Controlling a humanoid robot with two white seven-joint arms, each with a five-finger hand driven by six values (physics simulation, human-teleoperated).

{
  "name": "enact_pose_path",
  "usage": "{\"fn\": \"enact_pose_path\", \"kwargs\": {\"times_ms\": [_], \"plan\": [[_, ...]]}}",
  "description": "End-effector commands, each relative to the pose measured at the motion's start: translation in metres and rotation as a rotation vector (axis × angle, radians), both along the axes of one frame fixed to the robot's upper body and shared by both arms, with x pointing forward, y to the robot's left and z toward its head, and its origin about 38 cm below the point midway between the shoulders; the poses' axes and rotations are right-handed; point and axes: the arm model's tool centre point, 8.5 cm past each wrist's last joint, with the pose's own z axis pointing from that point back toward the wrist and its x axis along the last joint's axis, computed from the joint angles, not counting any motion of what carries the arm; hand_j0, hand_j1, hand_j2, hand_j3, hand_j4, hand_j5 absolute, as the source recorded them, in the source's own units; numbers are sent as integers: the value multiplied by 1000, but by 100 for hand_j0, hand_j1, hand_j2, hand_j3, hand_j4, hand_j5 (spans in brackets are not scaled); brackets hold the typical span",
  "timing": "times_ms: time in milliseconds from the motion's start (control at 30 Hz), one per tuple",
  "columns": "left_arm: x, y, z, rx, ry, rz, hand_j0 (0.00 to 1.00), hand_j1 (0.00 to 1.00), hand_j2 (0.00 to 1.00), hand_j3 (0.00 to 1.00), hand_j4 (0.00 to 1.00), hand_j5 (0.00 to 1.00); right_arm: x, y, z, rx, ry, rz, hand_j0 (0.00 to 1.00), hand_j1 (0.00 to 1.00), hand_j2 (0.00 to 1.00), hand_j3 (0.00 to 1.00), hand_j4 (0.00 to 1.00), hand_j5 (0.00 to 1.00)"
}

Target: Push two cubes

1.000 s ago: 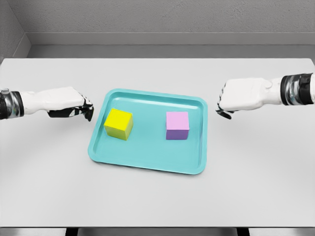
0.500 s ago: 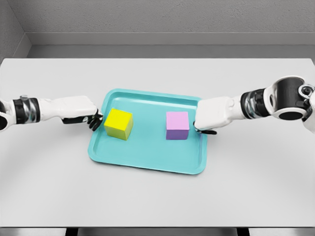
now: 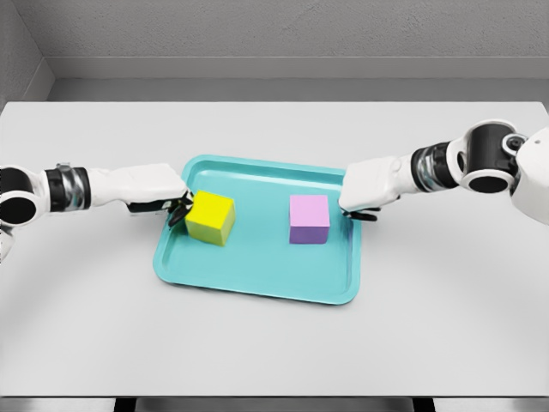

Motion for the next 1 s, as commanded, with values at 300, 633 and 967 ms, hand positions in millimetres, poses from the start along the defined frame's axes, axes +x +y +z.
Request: {"fn": "enact_pose_path", "kwargs": {"times_ms": [300, 633, 967], "plan": [[16, -19, -8, -60, 31, 18, 16, 16, 16, 16, 16, 16, -3, 25, -19, -23, 29, 50, 0, 0, 0, 0, 0, 0], [21, -41, 1, -97, 13, -14, 17, 17, 17, 17, 17, 17, -9, 55, -17, -12, 25, 118, 0, 0, 0, 0, 0, 0], [22, -40, 0, -96, 15, -8, 17, 17, 17, 17, 17, 17, -14, 66, -12, 1, 16, 152, 0, 0, 0, 0, 0, 0]]}}
